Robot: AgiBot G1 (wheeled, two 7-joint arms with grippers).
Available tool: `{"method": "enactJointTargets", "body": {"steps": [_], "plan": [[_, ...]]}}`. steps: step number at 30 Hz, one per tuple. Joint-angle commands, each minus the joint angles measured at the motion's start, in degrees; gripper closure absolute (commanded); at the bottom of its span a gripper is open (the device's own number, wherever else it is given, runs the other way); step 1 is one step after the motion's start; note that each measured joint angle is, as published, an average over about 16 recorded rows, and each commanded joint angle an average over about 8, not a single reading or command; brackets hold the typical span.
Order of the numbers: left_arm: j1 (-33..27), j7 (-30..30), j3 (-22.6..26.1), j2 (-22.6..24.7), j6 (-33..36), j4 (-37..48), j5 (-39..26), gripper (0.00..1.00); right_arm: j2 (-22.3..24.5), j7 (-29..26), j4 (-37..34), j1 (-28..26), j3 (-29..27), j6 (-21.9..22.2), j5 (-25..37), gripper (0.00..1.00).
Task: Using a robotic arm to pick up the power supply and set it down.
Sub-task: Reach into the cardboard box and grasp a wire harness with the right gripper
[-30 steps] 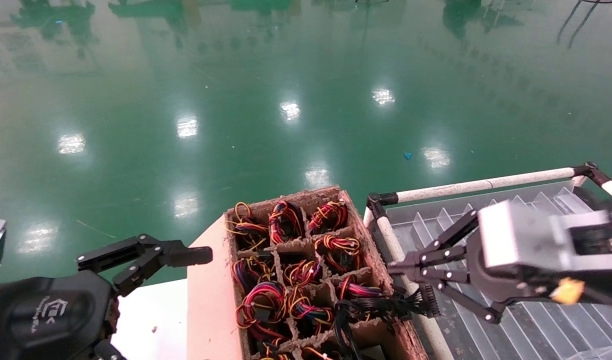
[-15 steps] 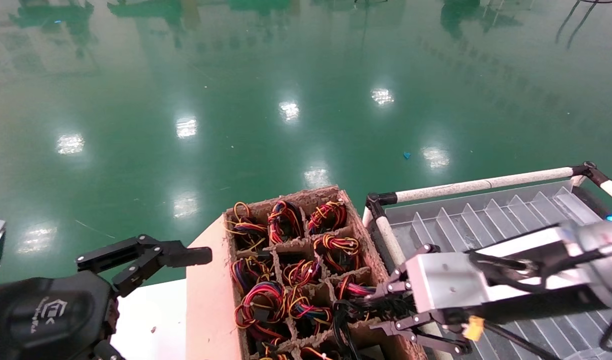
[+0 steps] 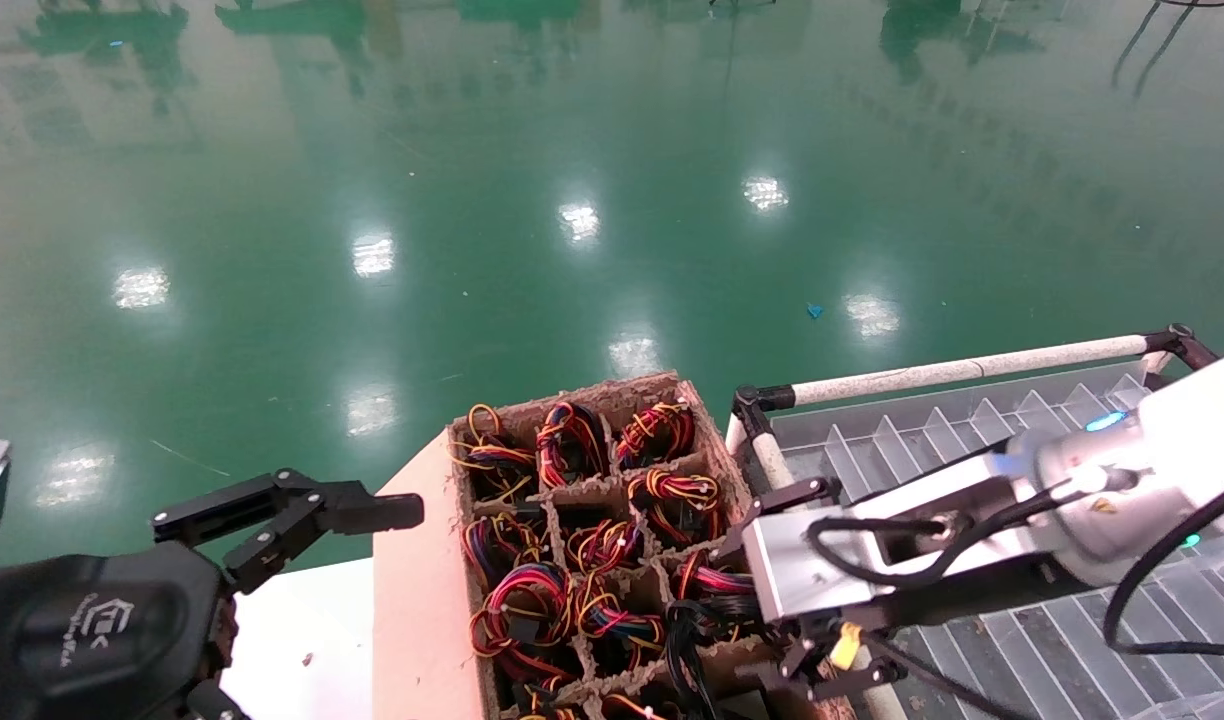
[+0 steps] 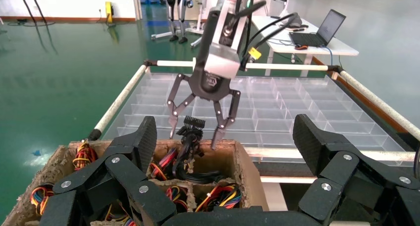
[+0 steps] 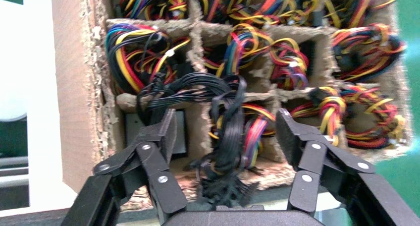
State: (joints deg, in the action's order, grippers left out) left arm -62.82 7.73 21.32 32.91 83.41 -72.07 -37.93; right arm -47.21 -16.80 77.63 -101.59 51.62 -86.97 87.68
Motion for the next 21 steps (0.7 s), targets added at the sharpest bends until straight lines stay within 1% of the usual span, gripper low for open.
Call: {"method": "enactJointTargets", "body": {"steps": [1, 3, 4, 5, 13, 21], "plan": [[0.0, 0.0, 0.0, 0.0, 0.0, 0.0, 0.0, 0.00, -0.6, -0.4, 0.0, -0.1, 0.7, 0.0, 0.3, 0.67], [0.0, 0.0, 0.0, 0.0, 0.0, 0.0, 0.0, 0.00, -1.1, -0.6, 0.0, -0.1, 1.3, 0.2, 0.9, 0.92], [0.0, 0.0, 0.0, 0.0, 0.0, 0.0, 0.0, 0.00, -1.3, -0.6, -0.1, -0.1, 1.6, 0.4, 1.3, 0.99], [0.0, 0.0, 0.0, 0.0, 0.0, 0.0, 0.0, 0.00, -1.6, -0.6, -0.1, -0.1, 1.9, 0.6, 1.6, 1.00], [0.0, 0.0, 0.0, 0.0, 0.0, 0.0, 0.0, 0.00, -3.0, -1.2, -0.1, 0.4, 3.3, 2.1, 3.8, 1.00], [0.0, 0.0, 0.0, 0.0, 0.0, 0.0, 0.0, 0.00, -2.9, -1.4, -0.2, 0.7, 3.8, 2.3, 4.0, 1.00]]}}
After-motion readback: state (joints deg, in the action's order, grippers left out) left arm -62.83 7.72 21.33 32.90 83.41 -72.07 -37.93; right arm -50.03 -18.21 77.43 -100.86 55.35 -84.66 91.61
